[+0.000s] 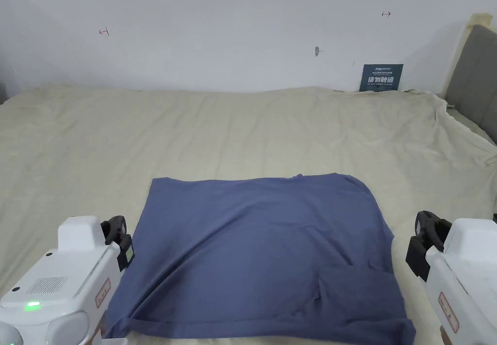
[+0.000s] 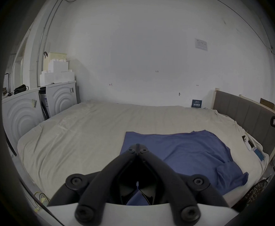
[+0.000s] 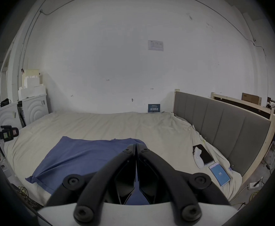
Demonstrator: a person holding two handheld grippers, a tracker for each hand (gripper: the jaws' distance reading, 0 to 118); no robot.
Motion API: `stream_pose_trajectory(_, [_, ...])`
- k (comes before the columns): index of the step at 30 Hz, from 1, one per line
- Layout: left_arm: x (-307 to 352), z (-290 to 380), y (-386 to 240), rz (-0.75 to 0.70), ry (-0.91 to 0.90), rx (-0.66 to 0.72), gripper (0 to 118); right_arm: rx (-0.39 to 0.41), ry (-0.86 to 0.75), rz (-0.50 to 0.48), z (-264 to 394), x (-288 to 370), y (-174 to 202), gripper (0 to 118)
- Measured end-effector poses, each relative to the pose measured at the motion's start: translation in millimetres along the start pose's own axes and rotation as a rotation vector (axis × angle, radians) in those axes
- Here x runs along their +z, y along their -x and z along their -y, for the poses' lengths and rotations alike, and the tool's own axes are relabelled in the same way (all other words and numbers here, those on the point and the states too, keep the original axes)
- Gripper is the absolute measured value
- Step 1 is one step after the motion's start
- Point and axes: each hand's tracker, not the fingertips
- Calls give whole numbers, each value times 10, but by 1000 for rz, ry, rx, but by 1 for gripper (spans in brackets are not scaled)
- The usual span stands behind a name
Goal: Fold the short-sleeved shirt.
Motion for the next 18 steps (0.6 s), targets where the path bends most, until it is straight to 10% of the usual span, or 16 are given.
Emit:
stream_pose_trajectory(11, [-319,412,293,63,362,85,5,-18,39,-17,88,-73,-35,0])
stream_pose_trajectory(16, [-423,817,476,-12,527,119,84,-31,60,-12,161,-60,-66,0])
stream_pose_trajectory(18, [-467,972,551,-10,597,138,86,-33,70,-11,187,-68,-74,0])
